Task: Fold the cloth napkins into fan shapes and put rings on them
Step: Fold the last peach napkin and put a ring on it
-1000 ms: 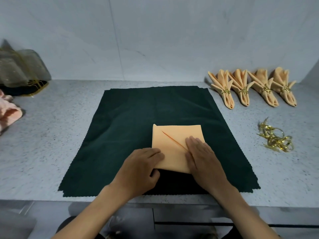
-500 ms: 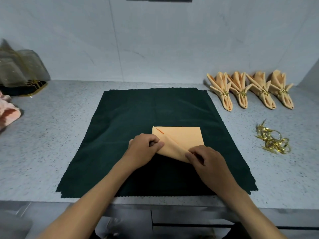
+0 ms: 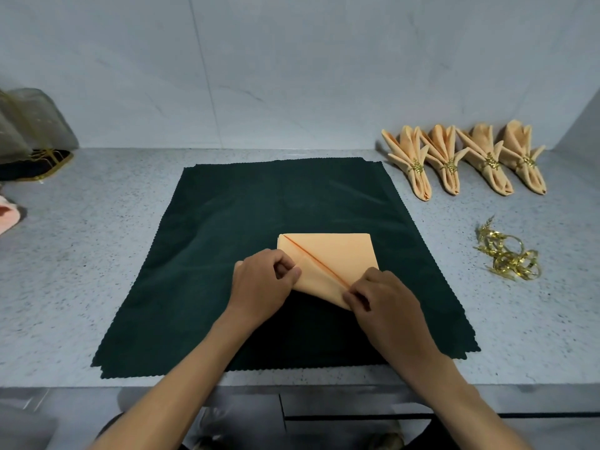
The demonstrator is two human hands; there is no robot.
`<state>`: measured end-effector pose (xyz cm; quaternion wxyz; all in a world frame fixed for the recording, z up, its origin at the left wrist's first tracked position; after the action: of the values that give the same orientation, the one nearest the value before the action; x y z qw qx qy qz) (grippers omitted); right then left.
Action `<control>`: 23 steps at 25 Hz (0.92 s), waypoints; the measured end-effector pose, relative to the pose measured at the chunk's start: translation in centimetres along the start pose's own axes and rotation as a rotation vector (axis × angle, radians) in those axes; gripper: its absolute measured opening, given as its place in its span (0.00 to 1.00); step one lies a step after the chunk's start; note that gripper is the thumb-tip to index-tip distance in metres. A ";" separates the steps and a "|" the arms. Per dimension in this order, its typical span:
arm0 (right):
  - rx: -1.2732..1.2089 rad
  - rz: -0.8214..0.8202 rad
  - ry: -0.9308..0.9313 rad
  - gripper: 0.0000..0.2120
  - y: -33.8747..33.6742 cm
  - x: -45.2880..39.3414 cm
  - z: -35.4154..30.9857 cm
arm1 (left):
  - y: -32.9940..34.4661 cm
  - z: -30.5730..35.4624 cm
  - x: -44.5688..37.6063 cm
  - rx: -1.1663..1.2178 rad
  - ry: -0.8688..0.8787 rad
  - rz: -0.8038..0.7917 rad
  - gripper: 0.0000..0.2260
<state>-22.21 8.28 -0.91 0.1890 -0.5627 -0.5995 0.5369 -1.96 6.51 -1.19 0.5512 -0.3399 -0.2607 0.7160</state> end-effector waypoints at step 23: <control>-0.529 -0.208 0.172 0.21 0.3 2.5 -9.6 | 2.4 3.3 -0.5 -0.334 0.423 -0.533 0.14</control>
<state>-14.86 14.50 1.28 0.1398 -0.5714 -0.7548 0.2901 -5.86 5.39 -0.81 0.6967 -0.4857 -0.3335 0.4092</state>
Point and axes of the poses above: each hand's wrist, its own x-axis away from the middle knuckle, its own y-axis out of the palm, z = x × y, the point moved 6 cm from there along -x, towards the middle knuckle, and after that the axes turned 2 degrees about -x, right-handed, at the moved point
